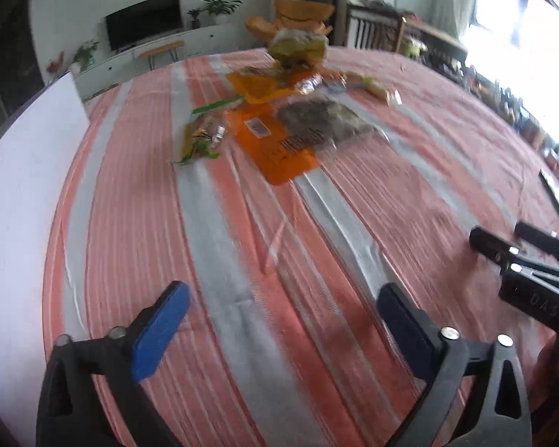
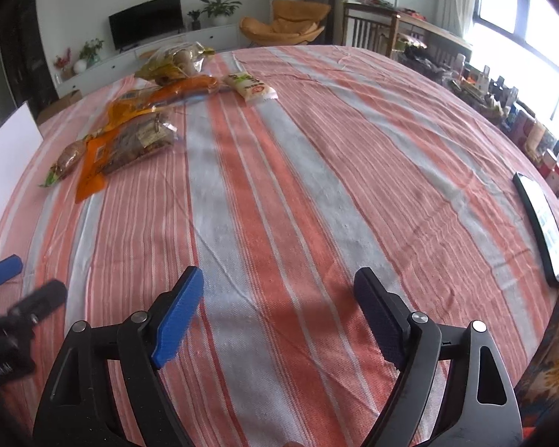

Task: Organize snacks
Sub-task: 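Move both tools back over the snack pile on the table, then grasp the green-labelled sausage bag with the left tool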

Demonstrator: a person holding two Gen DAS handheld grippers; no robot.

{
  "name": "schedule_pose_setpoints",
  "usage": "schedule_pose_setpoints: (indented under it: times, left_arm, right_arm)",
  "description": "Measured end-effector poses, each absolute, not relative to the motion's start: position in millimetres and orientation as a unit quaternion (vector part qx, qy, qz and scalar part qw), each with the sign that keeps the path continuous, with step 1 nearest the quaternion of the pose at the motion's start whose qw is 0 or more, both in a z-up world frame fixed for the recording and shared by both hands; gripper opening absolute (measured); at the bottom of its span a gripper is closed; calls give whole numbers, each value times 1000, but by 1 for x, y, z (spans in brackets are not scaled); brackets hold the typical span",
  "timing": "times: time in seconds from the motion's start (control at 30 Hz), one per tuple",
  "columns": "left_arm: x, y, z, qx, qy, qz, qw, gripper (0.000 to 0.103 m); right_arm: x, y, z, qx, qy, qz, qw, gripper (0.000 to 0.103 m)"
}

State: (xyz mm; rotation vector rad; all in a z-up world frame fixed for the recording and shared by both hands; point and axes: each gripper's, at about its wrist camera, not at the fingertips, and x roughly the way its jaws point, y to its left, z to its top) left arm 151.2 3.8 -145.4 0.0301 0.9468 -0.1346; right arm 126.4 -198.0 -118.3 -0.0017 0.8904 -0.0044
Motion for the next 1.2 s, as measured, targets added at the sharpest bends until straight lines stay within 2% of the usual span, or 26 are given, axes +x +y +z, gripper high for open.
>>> schedule_pose_setpoints:
  times: [1.07, 1.2]
  left_arm:
    - [156, 2, -145, 20, 456, -64, 887, 103]
    - [172, 5, -139, 27, 522, -59, 851, 102]
  right_arm:
    - [126, -198, -118, -1, 430, -2, 903, 86]
    - [126, -198, -118, -1, 430, -2, 903, 86]
